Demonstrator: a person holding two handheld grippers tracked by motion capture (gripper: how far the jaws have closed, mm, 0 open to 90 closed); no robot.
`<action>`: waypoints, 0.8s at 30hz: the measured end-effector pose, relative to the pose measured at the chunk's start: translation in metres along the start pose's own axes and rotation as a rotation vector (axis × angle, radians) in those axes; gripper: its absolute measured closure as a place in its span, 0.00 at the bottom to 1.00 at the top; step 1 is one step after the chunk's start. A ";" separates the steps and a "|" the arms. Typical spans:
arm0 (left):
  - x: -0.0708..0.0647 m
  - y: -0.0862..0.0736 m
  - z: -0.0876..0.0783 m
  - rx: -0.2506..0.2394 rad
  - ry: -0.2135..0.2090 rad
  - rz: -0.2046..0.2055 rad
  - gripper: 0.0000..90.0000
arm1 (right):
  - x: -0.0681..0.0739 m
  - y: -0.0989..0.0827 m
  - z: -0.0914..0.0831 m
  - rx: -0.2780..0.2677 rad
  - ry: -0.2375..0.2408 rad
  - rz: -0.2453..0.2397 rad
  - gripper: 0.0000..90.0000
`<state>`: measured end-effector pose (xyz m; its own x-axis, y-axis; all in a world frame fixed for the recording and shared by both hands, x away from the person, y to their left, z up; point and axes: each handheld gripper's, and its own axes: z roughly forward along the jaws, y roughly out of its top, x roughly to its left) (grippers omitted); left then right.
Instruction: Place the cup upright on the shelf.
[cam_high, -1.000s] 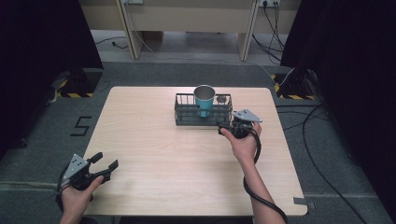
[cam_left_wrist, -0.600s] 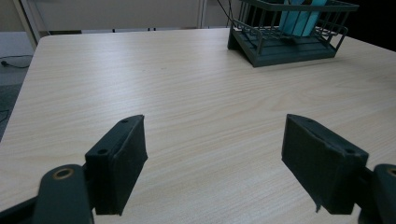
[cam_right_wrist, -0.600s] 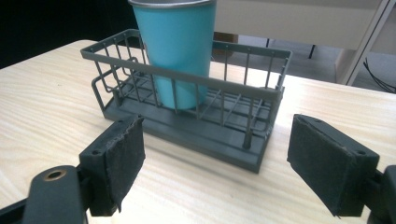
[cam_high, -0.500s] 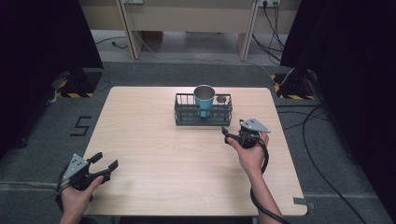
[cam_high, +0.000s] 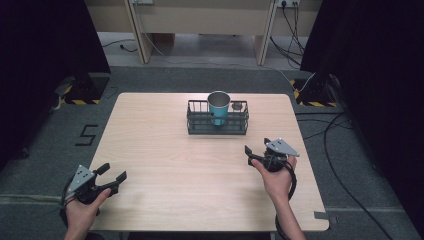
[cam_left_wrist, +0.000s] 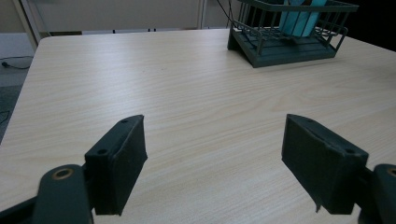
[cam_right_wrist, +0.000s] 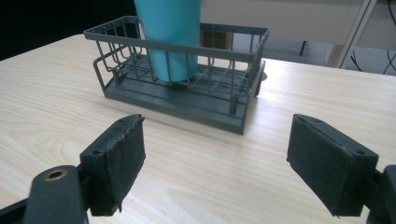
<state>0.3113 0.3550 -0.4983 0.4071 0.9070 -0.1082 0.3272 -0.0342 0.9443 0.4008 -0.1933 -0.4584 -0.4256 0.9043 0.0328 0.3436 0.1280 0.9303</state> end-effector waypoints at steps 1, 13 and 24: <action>0.000 0.000 0.000 -0.001 0.000 0.000 0.24 | -0.001 -0.002 -0.002 -0.002 -0.003 0.003 0.22; 0.000 0.000 0.000 0.001 0.002 0.004 0.24 | -0.007 -0.023 -0.024 0.006 -0.035 0.023 0.22; 0.000 0.000 0.000 0.002 0.002 0.005 0.24 | -0.014 -0.038 -0.039 0.008 -0.064 0.029 0.22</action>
<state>0.3114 0.3545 -0.4981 0.4067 0.9078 -0.1029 0.3270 -0.0395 0.9442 0.3614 -0.2271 -0.4800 -0.3609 0.9319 0.0360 0.3616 0.1043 0.9265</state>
